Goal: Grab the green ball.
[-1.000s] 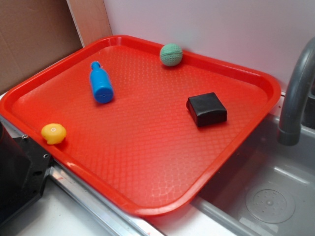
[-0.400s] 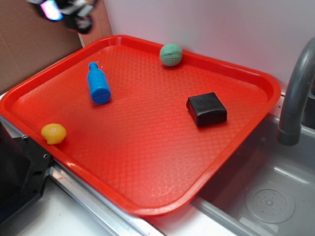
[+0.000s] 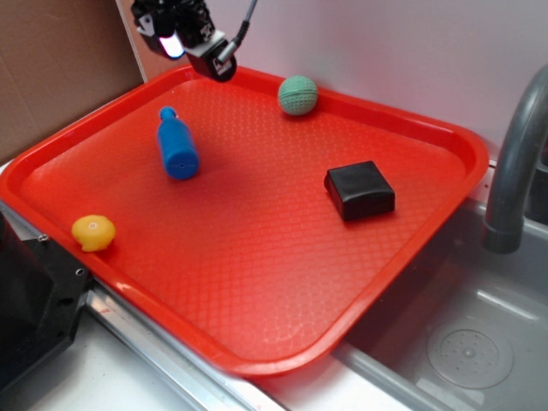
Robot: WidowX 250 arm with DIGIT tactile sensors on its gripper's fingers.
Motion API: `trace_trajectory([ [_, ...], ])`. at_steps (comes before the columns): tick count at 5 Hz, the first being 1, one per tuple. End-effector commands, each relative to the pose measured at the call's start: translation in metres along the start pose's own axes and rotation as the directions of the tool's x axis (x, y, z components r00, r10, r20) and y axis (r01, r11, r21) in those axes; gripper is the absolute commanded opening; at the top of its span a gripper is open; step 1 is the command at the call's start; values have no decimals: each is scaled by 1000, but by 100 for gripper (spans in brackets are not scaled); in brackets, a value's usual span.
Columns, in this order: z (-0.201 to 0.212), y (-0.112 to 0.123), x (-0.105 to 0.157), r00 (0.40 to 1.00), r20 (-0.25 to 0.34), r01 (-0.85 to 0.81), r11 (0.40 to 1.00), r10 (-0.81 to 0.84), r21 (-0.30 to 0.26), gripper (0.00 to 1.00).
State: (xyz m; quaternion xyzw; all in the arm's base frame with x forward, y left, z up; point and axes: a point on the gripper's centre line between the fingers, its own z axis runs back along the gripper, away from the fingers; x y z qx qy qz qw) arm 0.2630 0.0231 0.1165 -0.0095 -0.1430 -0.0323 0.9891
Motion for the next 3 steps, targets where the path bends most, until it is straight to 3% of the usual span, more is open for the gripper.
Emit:
trace_trajectory([
  [1,17,-2,18,998,55,13,1000,-13,2,100],
  [2,17,-2,18,998,55,13,1000,-13,2,100],
  [3,-25,-9,36,998,52,23,999,-24,23,100],
])
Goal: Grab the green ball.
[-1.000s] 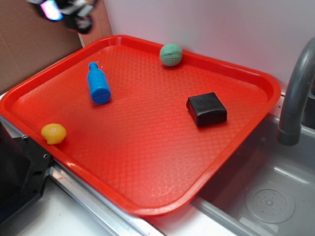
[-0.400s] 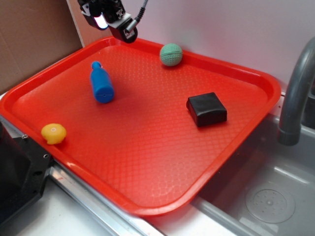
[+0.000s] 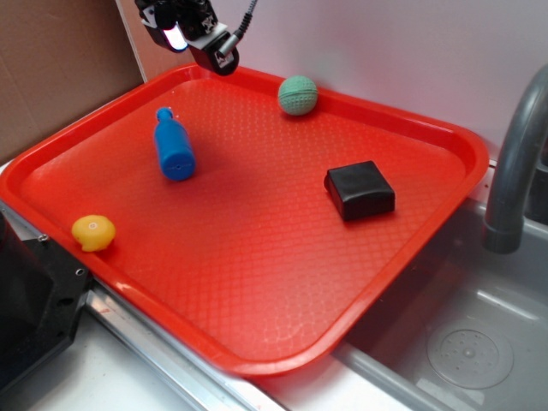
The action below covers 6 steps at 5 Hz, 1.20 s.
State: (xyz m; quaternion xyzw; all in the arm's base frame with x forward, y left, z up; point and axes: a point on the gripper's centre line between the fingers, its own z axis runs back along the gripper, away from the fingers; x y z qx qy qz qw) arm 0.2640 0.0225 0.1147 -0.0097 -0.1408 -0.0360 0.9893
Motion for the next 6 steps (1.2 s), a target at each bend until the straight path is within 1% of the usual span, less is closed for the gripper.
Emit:
trace_trajectory([
  [1,-39,-13,44,996,80,20,998,-25,62,100],
  [2,-61,-7,56,996,91,17,997,-24,74,100],
  [3,-76,-1,66,993,114,29,998,-36,62,100],
  [4,-99,2,84,993,104,41,998,-45,45,100],
  [5,-106,-3,90,992,110,64,997,-69,43,93],
  [6,-100,-9,82,990,123,62,998,-64,24,0],
])
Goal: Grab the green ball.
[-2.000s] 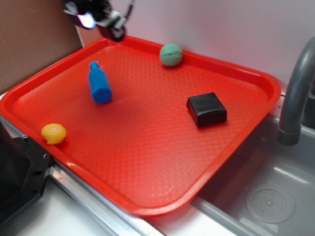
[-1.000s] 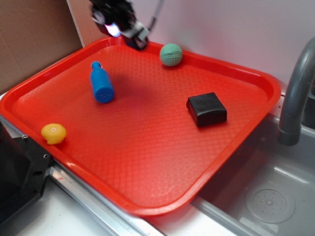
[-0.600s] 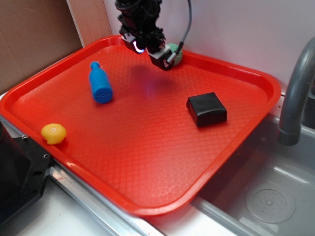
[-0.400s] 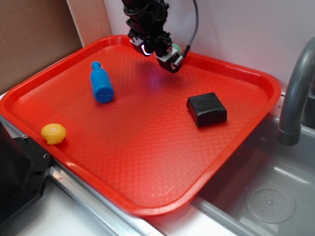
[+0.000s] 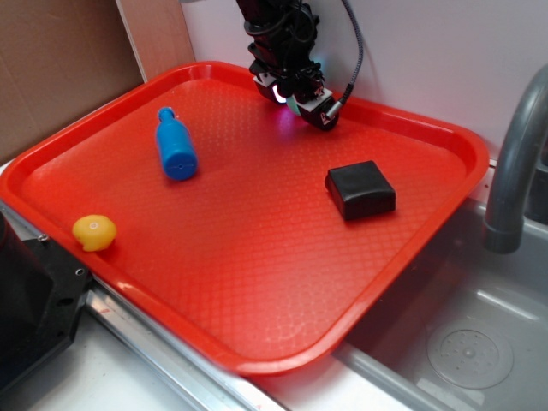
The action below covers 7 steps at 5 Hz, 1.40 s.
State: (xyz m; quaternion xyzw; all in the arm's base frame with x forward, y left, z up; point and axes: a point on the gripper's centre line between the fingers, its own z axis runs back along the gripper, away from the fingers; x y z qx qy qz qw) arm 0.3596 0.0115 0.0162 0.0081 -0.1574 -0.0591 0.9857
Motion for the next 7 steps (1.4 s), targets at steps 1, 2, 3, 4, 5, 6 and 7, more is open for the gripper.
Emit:
trace_trajectory([
  [1,54,0,8,997,72,-12,1000,13,-7,0],
  [2,93,6,-7,997,67,-35,999,35,-8,0],
  [3,152,13,-32,997,-31,-74,995,72,-62,0],
  [4,189,14,-51,983,-152,-121,988,105,-98,0],
  [5,213,9,-67,965,-232,-146,984,119,-101,0],
  [6,227,10,-74,964,-228,-154,986,136,-64,0],
  [7,228,16,-78,959,-237,-176,983,157,-58,0],
])
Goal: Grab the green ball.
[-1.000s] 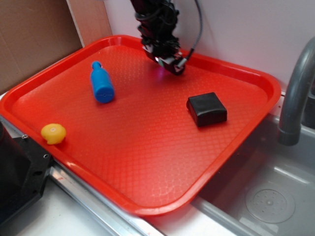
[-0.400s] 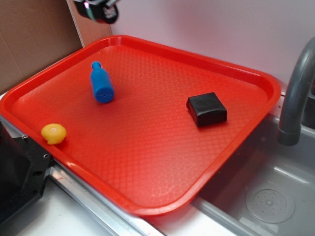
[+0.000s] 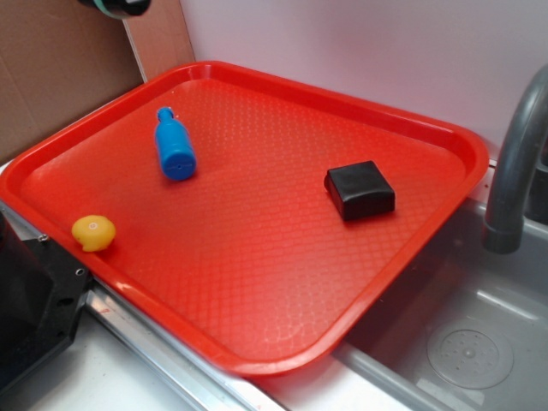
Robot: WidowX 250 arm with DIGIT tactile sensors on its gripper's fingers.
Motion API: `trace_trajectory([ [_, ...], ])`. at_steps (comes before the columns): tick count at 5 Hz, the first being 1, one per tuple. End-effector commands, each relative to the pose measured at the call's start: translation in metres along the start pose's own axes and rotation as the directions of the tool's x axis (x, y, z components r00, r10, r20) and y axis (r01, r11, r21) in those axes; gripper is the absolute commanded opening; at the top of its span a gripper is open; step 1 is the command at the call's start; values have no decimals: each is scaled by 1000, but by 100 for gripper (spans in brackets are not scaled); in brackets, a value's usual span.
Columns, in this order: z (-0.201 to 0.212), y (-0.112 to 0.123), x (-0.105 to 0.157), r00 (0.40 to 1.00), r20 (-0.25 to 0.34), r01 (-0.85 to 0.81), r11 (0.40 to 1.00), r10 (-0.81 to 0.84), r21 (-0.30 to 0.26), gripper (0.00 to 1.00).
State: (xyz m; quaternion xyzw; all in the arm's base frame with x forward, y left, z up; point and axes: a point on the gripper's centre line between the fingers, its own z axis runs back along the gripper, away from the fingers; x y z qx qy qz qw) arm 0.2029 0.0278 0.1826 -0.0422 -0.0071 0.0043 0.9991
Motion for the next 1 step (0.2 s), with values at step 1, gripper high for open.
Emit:
trace_trajectory([
  [1,23,3,8,997,66,-31,999,28,40,0],
])
